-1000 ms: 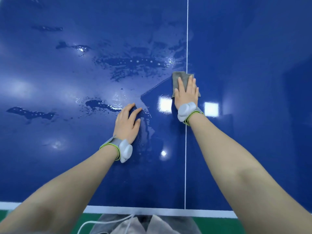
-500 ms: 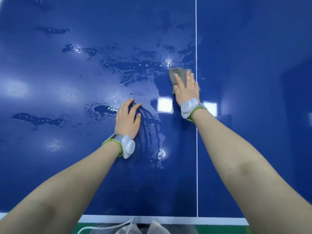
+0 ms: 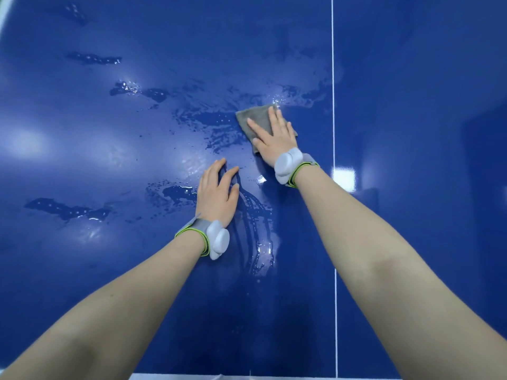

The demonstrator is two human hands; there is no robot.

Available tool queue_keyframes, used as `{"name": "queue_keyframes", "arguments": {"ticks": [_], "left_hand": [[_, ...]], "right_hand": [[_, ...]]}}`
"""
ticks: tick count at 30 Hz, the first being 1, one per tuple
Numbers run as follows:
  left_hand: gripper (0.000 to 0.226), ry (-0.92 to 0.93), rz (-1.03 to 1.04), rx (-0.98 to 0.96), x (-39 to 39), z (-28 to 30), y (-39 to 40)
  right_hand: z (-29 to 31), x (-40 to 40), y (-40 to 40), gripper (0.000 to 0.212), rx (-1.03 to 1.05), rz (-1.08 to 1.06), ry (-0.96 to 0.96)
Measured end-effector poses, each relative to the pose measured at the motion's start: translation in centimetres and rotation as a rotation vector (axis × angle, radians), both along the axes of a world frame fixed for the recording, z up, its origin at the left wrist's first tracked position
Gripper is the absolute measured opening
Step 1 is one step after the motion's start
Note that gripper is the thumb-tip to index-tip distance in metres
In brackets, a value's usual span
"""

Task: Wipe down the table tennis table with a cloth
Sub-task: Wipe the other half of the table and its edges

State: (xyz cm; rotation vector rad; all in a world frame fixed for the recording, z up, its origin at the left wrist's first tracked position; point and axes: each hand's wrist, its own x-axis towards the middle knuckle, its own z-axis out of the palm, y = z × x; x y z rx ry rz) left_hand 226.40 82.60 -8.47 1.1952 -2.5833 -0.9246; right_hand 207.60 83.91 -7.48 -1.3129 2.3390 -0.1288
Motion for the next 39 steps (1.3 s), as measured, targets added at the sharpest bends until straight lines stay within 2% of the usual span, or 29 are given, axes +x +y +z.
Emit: {"name": "queue_keyframes", "arguments": {"ticks": [2, 7, 9, 11, 16, 19, 22, 26, 28, 31, 37, 39], "left_hand": [[0.045, 0.012, 0.0, 0.002, -0.2, -0.1, -0.4], [0.043, 0.012, -0.006, 0.021, -0.4, -0.2, -1.1], [0.047, 0.011, -0.016, 0.027, -0.3, -0.1, -1.2], [0.048, 0.009, -0.024, 0.031, -0.2, -0.1, -1.4], [0.053, 0.014, -0.042, 0.022, 0.1, -0.3, -1.7], [0.047, 0.004, -0.057, 0.023, 0.5, -0.1, -1.5], [0.048, 0.005, -0.071, 0.026, 1.5, -0.1, -1.3], [0.05, 0.015, -0.073, 0.053, 2.7, 0.0, -0.9], [0.05, 0.021, -0.071, 0.055, 3.2, 0.2, -0.6], [0.048, 0.033, -0.074, 0.036, 4.0, 0.2, -0.1], [0.047, 0.012, -0.083, 0.017, 5.1, 0.1, 0.6], [0.045, 0.011, -0.089, 0.014, 5.4, 0.2, 0.9]], "right_hand": [[-0.2, -1.6, 0.4, 0.047, -0.02, -0.049, 0.002], [-0.7, -5.4, 0.9, 0.051, 0.052, -0.571, 0.113], [-0.7, -5.3, 0.3, 0.051, 0.068, -0.65, 0.118], [-0.7, -4.4, -0.8, 0.052, 0.058, -0.563, 0.123], [-0.5, 1.0, -3.1, 0.051, 0.035, -0.091, 0.112], [-0.4, 3.3, -2.2, 0.048, -0.035, 0.09, 0.027], [-0.2, 2.2, -0.1, 0.045, -0.069, 0.034, -0.044], [-0.8, 1.2, 3.1, 0.048, -0.024, -0.336, 0.092], [-0.8, 2.1, 3.4, 0.05, 0.017, -0.414, 0.136], [-0.9, 5.4, 2.7, 0.053, 0.043, -0.355, 0.174], [-0.7, 11.7, 3.8, 0.052, 0.007, 0.003, 0.146], [-0.7, 10.8, 4.9, 0.05, -0.015, -0.02, 0.13]]}}
